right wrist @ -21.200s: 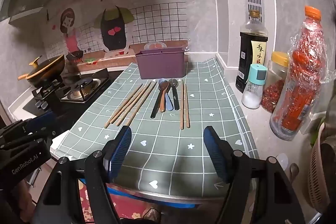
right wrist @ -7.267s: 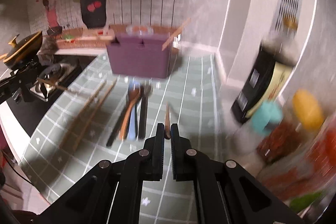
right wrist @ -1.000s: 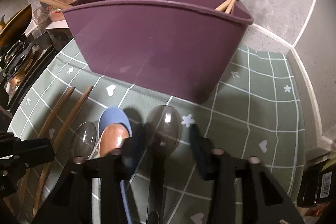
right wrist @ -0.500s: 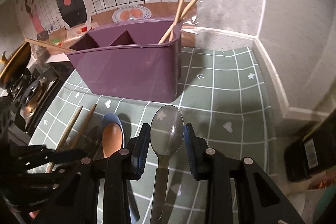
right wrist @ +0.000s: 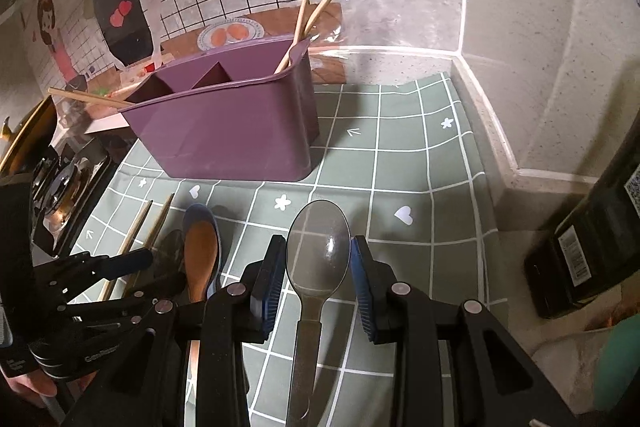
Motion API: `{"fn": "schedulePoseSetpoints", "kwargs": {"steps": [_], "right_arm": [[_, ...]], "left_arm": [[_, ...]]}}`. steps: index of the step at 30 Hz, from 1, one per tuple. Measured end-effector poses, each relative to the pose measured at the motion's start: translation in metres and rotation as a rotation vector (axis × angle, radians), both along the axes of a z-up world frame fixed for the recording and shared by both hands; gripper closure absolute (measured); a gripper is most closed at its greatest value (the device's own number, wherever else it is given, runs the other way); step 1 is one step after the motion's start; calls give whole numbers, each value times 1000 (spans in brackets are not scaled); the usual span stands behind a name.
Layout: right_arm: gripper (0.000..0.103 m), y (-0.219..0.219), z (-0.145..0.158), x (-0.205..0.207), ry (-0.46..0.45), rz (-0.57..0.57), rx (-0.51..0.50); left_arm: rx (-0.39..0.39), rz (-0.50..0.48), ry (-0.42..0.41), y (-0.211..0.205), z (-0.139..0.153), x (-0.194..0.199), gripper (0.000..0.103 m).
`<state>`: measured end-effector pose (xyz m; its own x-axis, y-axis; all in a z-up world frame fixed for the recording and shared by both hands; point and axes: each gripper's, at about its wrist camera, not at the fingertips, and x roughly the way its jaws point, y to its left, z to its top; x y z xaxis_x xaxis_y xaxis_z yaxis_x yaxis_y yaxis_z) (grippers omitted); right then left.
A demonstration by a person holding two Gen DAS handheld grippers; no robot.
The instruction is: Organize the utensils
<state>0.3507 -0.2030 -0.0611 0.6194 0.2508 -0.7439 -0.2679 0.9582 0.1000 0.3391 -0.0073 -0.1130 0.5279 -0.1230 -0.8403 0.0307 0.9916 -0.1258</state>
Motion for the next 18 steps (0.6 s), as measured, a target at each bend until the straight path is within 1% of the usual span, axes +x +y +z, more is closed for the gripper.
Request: {"fn": "schedulePoseSetpoints", "kwargs": {"steps": [4,6,8,9,11,14,18], "right_arm": [[73,2,4,-3,-14,2,-3],[73,3,6,-4,-21,4,-8],[73,5,7,-6,-30,4,-18],[73,6,7,-7,-33,5,-21],[73,7,8,-8,-34,6,-18],[73,5,10,-12,-42,3,-12],[73,4,13,-17,-52,3,-9]], "left_arm": [[-38,44,10,5,1,1,53],[-39,53,11,4,1,1,54],[-33,40,-1,1,1,0,63],[-29,30,-8,-1,0,0,71],[-32,14,-17,-4,0,-2,70],[-64,5,-38,-3,4,-7,71],[-147,19,-99,5,21,-19,71]]}}
